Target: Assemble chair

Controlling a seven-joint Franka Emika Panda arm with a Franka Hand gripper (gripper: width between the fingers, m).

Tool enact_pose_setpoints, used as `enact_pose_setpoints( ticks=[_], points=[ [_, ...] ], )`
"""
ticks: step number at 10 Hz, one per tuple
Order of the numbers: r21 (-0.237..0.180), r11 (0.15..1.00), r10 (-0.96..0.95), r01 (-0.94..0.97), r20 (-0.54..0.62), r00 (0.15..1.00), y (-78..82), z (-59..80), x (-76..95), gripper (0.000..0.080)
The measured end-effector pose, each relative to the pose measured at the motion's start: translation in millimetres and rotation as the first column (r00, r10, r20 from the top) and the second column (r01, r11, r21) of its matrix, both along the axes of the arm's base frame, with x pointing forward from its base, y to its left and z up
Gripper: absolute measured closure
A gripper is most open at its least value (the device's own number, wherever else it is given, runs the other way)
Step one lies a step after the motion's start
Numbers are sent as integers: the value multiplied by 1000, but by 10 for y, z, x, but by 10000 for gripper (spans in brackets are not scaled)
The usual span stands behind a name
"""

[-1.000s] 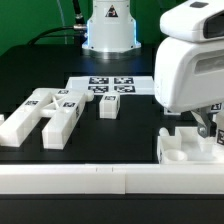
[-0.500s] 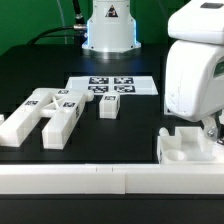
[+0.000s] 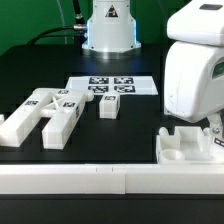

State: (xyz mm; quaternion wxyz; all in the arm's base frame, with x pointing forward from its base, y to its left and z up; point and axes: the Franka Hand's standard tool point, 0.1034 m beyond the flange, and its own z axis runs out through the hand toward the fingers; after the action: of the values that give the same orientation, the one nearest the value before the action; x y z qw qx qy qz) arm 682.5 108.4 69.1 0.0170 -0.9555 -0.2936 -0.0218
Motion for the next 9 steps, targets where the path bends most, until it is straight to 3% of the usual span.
enact_pose_setpoints(
  ticks=[5, 9],
  points=[
    [12, 950, -313, 313, -16, 950, -23, 11, 13, 509],
    [26, 756, -652, 654, -48, 756, 0, 5, 10, 509]
  ],
)
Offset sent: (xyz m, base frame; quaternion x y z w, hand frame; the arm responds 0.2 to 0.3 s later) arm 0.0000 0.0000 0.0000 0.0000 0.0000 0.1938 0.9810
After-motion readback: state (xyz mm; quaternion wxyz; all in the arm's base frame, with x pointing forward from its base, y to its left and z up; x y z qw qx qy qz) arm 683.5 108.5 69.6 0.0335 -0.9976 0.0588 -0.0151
